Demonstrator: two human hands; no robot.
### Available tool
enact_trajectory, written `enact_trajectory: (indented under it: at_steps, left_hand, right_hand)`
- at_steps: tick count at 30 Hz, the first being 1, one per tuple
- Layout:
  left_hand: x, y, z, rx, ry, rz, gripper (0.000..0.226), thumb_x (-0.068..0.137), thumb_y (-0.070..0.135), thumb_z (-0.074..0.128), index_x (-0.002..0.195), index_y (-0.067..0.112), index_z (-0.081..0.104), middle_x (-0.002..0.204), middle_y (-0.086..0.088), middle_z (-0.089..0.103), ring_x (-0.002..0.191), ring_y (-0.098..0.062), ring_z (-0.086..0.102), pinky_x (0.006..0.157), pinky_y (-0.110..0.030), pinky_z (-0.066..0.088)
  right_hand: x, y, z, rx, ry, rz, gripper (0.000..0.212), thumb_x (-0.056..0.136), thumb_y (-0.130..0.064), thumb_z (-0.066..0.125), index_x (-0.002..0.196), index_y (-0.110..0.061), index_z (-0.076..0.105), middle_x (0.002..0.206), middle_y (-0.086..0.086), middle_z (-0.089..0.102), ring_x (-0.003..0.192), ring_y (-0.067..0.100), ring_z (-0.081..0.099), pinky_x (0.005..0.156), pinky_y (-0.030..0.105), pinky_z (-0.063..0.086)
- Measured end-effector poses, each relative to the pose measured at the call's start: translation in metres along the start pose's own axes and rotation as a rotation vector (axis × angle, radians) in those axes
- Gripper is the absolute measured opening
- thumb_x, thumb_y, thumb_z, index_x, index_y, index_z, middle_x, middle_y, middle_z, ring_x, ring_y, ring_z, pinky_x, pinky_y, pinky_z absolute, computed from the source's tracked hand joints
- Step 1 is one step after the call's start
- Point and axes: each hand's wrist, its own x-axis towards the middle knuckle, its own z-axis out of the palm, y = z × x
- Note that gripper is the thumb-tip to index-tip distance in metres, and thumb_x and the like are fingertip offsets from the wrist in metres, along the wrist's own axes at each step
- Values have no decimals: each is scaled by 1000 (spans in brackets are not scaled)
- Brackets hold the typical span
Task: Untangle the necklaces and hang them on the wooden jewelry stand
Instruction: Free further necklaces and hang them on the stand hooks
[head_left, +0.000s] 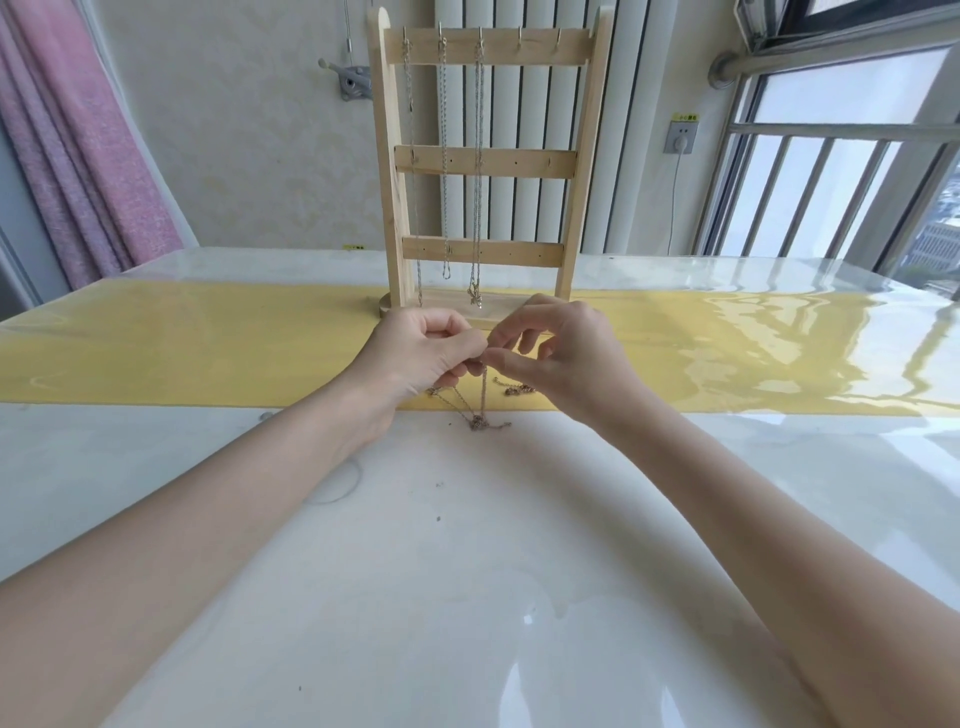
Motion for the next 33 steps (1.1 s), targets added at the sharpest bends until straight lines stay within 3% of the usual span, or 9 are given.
enact_trajectory:
  at_steps: [8, 12, 16, 19, 22, 26, 29, 33]
  left_hand:
    - [0, -1, -4, 212, -90, 107, 22, 79, 2, 62, 60, 14, 59, 52, 7, 60, 46, -5, 45, 53, -16, 42]
    - [2, -6, -5, 278, -103, 84, 18, 79, 7, 64, 63, 16, 62, 55, 8, 62, 49, -5, 50, 63, -23, 47]
    - [2, -10, -4, 332, -91, 85, 11, 74, 11, 70, 65, 17, 66, 57, 8, 66, 62, -11, 58, 76, -38, 54]
    - [1, -10, -4, 305, -71, 89, 8, 65, 19, 72, 61, 19, 65, 57, 6, 65, 61, -12, 56, 72, -35, 51]
    - [2, -10, -3, 264, -21, 123, 19, 68, 13, 75, 57, 20, 62, 58, 2, 62, 60, -13, 52, 67, -30, 44]
    - [1, -6, -3, 317, 43, 233, 20, 68, 9, 72, 56, 19, 59, 54, 9, 56, 55, -7, 49, 59, -22, 42]
    - [-2, -3, -3, 350, 79, 321, 23, 67, 3, 68, 56, 21, 58, 47, 16, 53, 48, 1, 47, 53, -9, 39]
    - [-1, -4, -4, 348, 56, 408, 25, 72, 0, 66, 60, 21, 58, 55, 12, 54, 52, 0, 47, 55, -10, 41]
  right_hand:
    - [-1, 8, 1, -122, -23, -121, 4, 77, -7, 73, 76, -11, 72, 72, -10, 51, 65, -1, 50, 62, 7, 38]
    - [0, 12, 3, -217, -16, -241, 3, 74, -9, 70, 74, -9, 72, 73, -4, 52, 69, -1, 47, 63, 4, 36]
    - [-1, 13, 4, -307, -44, -287, 3, 74, -7, 71, 72, -9, 73, 72, -5, 51, 69, 15, 48, 59, 12, 33]
    - [-1, 12, 2, -280, -35, -271, 4, 75, -5, 73, 73, -8, 74, 73, -5, 52, 66, 10, 49, 58, 10, 35]
    - [-1, 10, 2, -182, -31, -193, 5, 77, -4, 74, 74, -9, 74, 71, -6, 53, 62, -3, 48, 61, 7, 39]
    - [-1, 2, -2, 66, -41, 54, 7, 80, -6, 72, 76, -12, 73, 71, -7, 59, 59, 3, 52, 58, 18, 46]
    - [-1, -1, -6, 343, -23, 249, 10, 83, -10, 72, 78, -1, 71, 71, 4, 60, 56, 10, 49, 56, 21, 46]
    - [-1, 0, -8, 525, -88, 369, 19, 83, -10, 70, 84, 9, 68, 72, 10, 54, 67, 18, 47, 64, 28, 47]
